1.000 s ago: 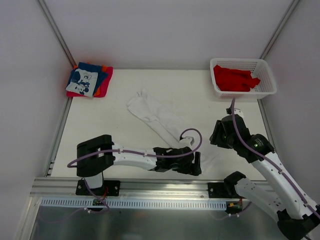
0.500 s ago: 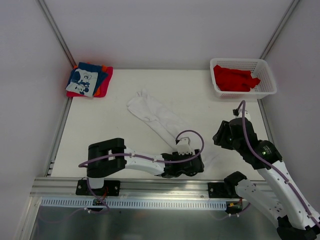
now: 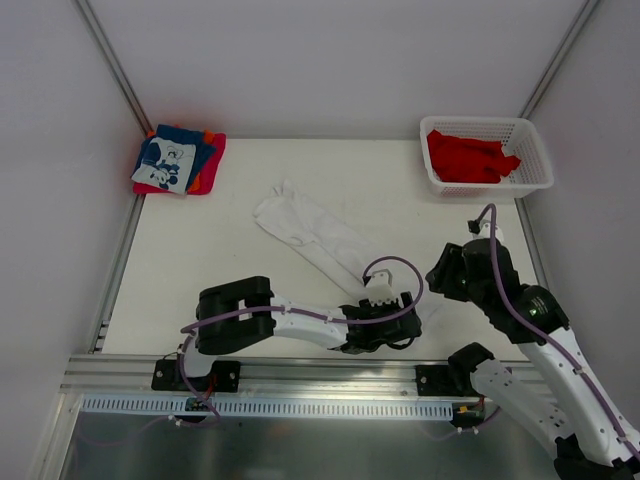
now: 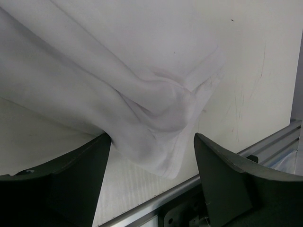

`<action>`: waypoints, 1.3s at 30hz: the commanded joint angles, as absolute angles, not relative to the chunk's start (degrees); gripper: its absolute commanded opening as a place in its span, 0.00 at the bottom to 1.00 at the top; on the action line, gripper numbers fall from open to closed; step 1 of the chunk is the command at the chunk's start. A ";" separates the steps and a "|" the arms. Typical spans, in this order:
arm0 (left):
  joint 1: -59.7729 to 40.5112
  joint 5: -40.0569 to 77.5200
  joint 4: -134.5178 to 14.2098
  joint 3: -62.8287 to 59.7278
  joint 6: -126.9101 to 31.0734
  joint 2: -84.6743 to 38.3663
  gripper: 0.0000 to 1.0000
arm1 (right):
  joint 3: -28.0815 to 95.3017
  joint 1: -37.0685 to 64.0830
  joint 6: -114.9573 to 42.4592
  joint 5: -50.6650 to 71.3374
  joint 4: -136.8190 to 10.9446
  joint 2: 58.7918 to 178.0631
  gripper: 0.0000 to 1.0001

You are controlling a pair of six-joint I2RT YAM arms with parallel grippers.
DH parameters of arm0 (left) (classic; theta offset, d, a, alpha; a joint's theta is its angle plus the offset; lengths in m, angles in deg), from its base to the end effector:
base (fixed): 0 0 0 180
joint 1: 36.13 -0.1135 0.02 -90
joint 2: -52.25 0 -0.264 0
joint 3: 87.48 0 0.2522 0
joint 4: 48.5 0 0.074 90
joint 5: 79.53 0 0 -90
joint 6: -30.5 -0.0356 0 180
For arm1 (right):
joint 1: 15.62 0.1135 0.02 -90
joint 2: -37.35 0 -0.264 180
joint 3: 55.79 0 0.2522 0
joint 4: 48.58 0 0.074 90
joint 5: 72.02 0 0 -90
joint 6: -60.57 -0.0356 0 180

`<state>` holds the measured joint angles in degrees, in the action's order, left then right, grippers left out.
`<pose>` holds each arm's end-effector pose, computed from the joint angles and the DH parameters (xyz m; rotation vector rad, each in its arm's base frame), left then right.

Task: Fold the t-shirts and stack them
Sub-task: Fold the tshirt

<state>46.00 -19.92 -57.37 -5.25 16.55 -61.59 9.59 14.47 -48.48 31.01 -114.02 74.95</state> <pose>0.0755 -0.4147 0.1548 -0.1668 2.3265 -0.9292 0.1079 0.0532 0.3257 -0.0893 2.2156 0.2224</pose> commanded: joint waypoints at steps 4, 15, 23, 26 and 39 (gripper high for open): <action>46.05 -18.71 -61.20 -4.73 16.35 -65.61 0.58 | 10.18 14.09 -46.66 30.81 -114.72 72.86 0.47; 44.99 -14.76 -61.20 -5.08 16.35 -68.24 0.13 | 11.85 14.09 -44.91 30.46 -115.16 72.06 0.47; 44.29 -13.17 -61.12 -6.48 15.56 -68.51 0.05 | 11.50 14.09 -44.73 30.63 -115.08 71.45 0.47; 44.29 -11.68 -61.20 -7.71 14.68 -67.72 0.00 | 11.41 14.09 -44.73 30.46 -114.99 71.89 0.47; 44.64 0.19 -64.02 -25.35 15.82 -56.22 0.00 | 12.03 14.09 -43.76 28.88 -110.07 78.56 0.47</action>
<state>44.07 -4.49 -50.73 -17.27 16.73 -57.07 9.79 14.47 -45.18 30.05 -113.43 77.05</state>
